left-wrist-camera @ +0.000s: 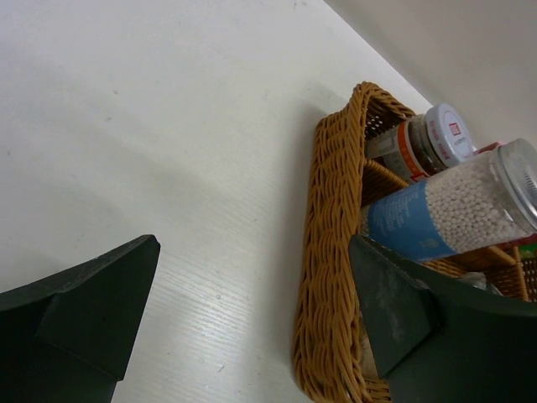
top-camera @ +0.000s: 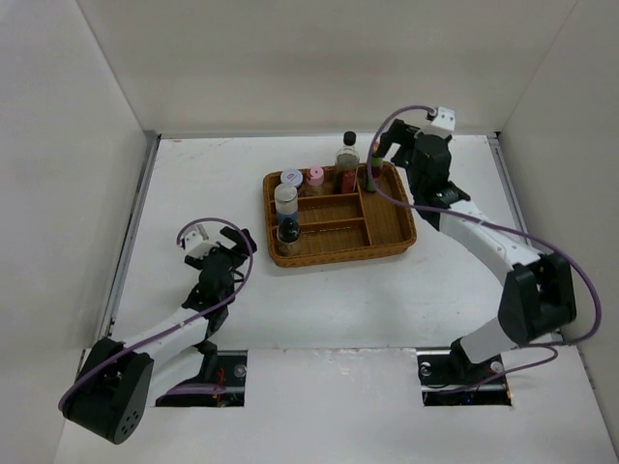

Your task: Organize the condiment bottles

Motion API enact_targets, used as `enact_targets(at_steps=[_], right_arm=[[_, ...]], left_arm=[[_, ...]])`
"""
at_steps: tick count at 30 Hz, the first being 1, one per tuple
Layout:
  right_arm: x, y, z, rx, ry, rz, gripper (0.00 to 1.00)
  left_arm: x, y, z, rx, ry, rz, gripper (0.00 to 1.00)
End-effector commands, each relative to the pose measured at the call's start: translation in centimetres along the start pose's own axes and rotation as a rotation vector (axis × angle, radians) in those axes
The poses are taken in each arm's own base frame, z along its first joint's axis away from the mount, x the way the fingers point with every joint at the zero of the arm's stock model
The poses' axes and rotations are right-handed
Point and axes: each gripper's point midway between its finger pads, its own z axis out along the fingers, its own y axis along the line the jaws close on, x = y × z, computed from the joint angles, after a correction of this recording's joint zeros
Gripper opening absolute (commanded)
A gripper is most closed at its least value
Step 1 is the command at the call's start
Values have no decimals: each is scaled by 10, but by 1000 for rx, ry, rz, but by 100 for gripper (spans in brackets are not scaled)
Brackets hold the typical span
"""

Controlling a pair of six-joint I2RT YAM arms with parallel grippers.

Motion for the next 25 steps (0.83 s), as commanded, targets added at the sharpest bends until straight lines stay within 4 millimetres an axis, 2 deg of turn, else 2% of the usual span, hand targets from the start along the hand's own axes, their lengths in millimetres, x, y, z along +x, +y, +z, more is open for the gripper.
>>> enact_targets(at_steps=[1,3,7,9,12,17,21,25], right_arm=[[-17,-25,-27,64,-86,142,100],[4,-51,-42,131,-84,215,100],[59,-92,-71,218,-50,328,100],[74,-117,-82,278,-56,353,100],[83,-145,-96,333,-64,378,100],[91,-152,-112,328,-73,460,100],[94,-151,-117,316,-71,473,100],[108,-143,-113,302,-38,457,100]], left_arm=[[-14,-9,3,-4,-43,-29,100],[-15,-14,3,3,-38,-23,100],[-19,-16,3,-22,-38,-6,100],[-20,-15,5,-39,-35,4,100],[-20,-21,5,-34,-28,8,100],[-24,-23,5,-33,-40,2,100],[-28,-21,6,-40,-50,-1,100],[-27,-13,9,-71,-38,13,100]])
